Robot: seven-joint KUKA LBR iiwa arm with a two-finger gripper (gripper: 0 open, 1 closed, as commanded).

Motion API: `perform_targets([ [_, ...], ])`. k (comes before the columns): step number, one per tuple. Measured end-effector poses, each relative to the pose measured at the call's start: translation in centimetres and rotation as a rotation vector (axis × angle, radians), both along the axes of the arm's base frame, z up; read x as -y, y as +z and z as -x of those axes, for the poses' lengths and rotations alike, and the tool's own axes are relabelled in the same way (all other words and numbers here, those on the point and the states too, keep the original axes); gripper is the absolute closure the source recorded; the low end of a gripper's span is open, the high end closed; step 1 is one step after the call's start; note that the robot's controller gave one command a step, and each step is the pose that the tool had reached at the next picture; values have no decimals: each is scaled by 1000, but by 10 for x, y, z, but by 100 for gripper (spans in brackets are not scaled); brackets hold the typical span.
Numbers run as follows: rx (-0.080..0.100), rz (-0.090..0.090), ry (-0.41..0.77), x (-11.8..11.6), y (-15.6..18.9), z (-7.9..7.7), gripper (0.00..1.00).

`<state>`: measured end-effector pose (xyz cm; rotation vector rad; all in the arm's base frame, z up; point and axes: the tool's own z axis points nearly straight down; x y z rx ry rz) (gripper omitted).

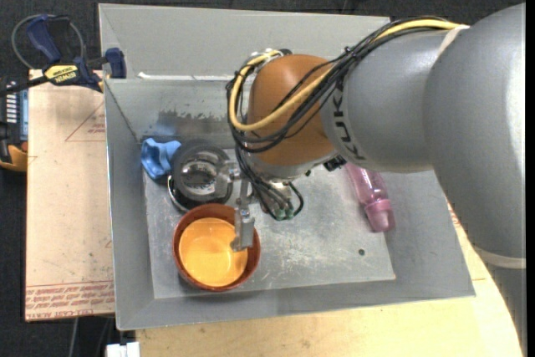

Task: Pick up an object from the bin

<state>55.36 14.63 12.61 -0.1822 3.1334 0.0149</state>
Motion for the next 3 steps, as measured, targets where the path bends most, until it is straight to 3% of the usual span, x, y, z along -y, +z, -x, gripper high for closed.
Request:
perform_targets([
  [1, 2, -5, 36, -60, 44, 17, 0],
  [2, 14, -1, -118, 53, 38, -38, 0],
  [3, 25, -8, 102, -8, 14, 53, 0],
])
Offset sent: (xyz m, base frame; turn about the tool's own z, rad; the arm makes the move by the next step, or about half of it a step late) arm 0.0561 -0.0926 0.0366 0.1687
